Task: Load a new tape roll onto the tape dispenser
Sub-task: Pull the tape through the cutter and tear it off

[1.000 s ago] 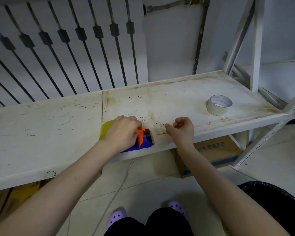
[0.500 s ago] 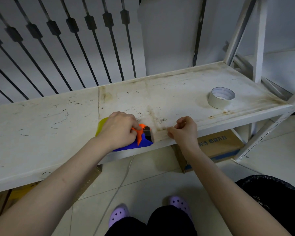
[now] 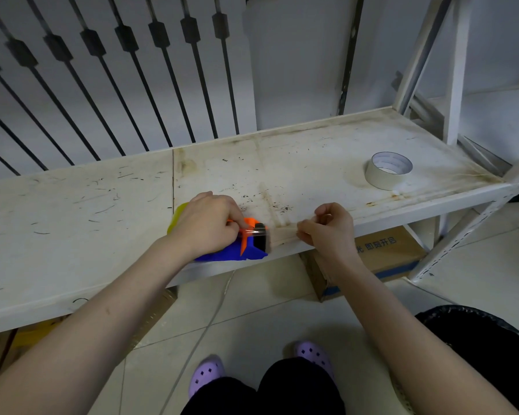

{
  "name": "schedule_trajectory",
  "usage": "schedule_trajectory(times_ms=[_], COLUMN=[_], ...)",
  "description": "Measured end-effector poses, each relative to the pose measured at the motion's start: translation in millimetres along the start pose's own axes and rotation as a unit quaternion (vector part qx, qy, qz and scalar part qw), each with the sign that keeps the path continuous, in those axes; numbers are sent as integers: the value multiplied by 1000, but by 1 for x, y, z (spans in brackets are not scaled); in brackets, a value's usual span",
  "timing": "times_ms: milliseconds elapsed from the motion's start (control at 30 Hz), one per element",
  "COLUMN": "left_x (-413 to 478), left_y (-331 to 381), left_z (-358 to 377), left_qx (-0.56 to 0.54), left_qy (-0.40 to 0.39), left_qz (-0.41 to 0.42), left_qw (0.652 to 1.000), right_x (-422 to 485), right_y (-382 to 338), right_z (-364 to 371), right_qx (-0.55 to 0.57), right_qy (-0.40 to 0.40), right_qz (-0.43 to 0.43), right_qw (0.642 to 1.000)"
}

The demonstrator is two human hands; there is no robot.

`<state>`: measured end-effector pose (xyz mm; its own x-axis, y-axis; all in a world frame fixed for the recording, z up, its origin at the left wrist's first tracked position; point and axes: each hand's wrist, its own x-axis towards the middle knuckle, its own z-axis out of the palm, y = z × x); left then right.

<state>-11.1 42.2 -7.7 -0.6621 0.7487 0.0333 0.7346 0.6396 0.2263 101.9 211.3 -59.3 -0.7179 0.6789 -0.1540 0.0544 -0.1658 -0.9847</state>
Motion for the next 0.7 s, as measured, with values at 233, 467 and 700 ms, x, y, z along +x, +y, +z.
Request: schedule_trajectory(times_ms=[233,467,700], left_x=[1,2,1], left_y=[-1,2,7], left_z=[1,-1,-4], left_qx=[-31,-28,-3], left_qy=[-2,-20,-41], left_qz=[-28,-25,-13], left_qw=[999,999,999], right_x=[-17,-27,-29], right_y=[-3,10,16], right_z=[1,-2,-2], right_qx=[34,31,39], right_qy=[11,16,15], right_qz=[-20,13,14], right_qw=[999,999,999])
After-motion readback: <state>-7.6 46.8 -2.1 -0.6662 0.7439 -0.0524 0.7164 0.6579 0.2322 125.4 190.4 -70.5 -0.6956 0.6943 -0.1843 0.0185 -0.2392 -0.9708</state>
